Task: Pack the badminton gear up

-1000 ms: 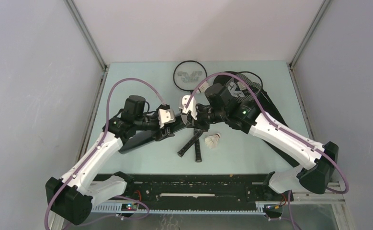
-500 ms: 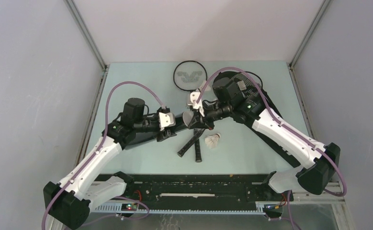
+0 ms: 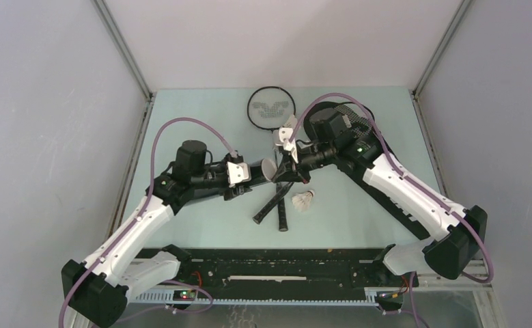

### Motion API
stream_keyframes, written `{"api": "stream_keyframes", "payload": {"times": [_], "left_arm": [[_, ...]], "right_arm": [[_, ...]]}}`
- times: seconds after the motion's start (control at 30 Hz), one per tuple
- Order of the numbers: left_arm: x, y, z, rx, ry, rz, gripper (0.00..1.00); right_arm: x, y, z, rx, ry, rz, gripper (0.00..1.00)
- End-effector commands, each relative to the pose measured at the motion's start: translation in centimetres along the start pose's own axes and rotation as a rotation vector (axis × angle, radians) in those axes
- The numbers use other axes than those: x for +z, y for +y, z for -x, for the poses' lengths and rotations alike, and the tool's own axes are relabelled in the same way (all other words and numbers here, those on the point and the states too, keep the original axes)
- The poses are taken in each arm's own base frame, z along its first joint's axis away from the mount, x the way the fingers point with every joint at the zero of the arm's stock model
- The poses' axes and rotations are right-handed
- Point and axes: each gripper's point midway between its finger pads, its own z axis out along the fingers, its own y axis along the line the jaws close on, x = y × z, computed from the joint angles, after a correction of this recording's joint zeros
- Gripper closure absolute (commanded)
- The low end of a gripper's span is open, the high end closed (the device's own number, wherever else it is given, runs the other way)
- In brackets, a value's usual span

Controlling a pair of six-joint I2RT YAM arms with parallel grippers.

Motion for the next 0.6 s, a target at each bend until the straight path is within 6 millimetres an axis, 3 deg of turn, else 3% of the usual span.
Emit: {"api": "stream_keyframes", "payload": {"times": [0.0, 0.2, 0.3, 0.33, 0.47, 0.57], "left_arm": [[-1.0, 1.1, -3.1, 0.045, 0.128, 0.081, 1.00], [-1.1, 1.4, -3.2, 0.046, 0.139, 0.092, 1.00], [-0.8, 1.2, -3.1, 0.022, 0.130, 0.089, 1.00], [-0.7, 1.2, -3.0, 0.015, 0.125, 0.092, 1.00], [-0.4, 1.6, -2.6, -0.009, 0.111, 0.122, 1.00], [-0.2, 1.7, -2.3, -0.020, 0.106, 0.131, 1.00]], "right_arm": [[-2.9, 1.1, 0.4, 0.050, -0.009, -0.024, 1.00], [-2.9, 0.9, 0.2, 0.071, -0.013, -0.044, 1.00], [-2.9, -0.3, 1.3, 0.114, -0.056, -0.117, 1.00], [-2.8, -0.7, 1.8, 0.139, -0.067, -0.147, 0.96], [-1.9, -1.7, 3.0, 0.209, -0.101, -0.201, 0.59], [-1.2, -2.1, 3.6, 0.258, -0.114, -0.200, 0.51]]}}
